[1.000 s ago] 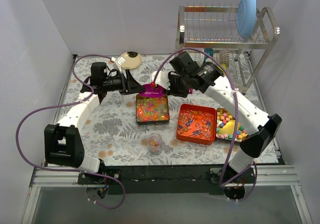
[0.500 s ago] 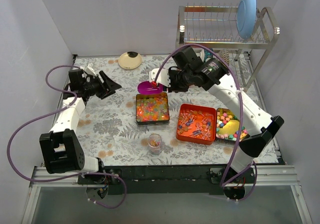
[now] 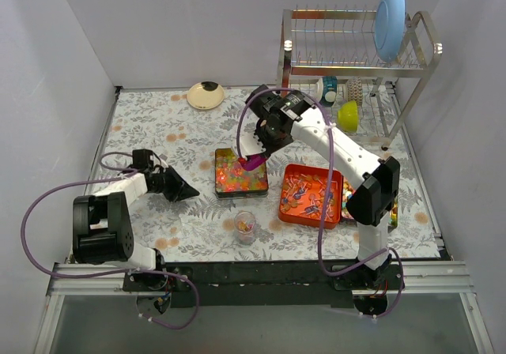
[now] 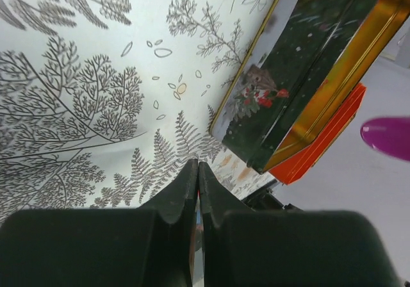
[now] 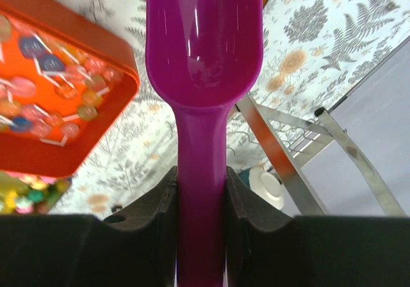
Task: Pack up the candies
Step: Scoop the fake candies from the storage box.
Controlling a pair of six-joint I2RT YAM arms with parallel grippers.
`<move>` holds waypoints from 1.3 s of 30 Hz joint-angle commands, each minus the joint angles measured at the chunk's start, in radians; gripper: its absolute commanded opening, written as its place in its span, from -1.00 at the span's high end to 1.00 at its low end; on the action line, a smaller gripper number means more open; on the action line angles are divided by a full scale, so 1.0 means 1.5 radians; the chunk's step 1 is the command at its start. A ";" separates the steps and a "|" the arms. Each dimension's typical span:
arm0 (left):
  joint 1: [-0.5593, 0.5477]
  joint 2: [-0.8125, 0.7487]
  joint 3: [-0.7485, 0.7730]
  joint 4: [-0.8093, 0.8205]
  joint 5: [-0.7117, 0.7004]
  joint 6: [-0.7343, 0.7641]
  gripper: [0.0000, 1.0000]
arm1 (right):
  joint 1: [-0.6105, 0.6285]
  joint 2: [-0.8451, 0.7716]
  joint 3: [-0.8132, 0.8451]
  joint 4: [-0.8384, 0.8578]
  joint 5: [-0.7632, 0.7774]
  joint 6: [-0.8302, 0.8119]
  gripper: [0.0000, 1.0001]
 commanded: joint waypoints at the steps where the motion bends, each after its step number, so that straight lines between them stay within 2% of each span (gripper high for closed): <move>1: -0.030 -0.004 -0.032 0.072 0.036 -0.039 1.00 | -0.003 0.016 0.035 -0.007 0.114 -0.116 0.97; 5: -0.104 0.002 -0.046 0.109 0.029 -0.025 1.00 | -0.003 0.054 0.049 0.009 0.194 -0.143 0.97; 11: -0.158 0.009 -0.081 0.177 0.044 -0.064 1.00 | 0.003 0.093 0.046 0.030 0.281 -0.172 0.97; 18: -0.171 0.033 -0.081 0.190 0.048 -0.062 1.00 | 0.038 0.107 -0.008 0.084 0.369 -0.183 0.97; 19: -0.172 0.037 -0.080 0.191 0.051 -0.066 1.00 | 0.041 0.106 -0.023 0.097 0.408 -0.193 0.97; 22: -0.181 0.052 -0.077 0.202 0.063 -0.077 1.00 | 0.055 0.104 -0.078 0.176 0.468 -0.227 0.97; 27: -0.192 0.066 -0.066 0.210 0.073 -0.084 1.00 | 0.083 0.131 -0.056 0.154 0.493 -0.205 0.97; 31: -0.193 0.077 -0.062 0.220 0.084 -0.090 1.00 | 0.095 0.127 -0.082 0.134 0.486 -0.179 0.97; 35: -0.192 0.109 -0.042 0.230 0.092 -0.096 1.00 | 0.108 0.137 -0.075 0.071 0.441 -0.110 0.97; 39: -0.192 0.140 -0.016 0.228 0.094 -0.080 1.00 | 0.110 0.166 -0.029 -0.024 0.386 0.012 0.97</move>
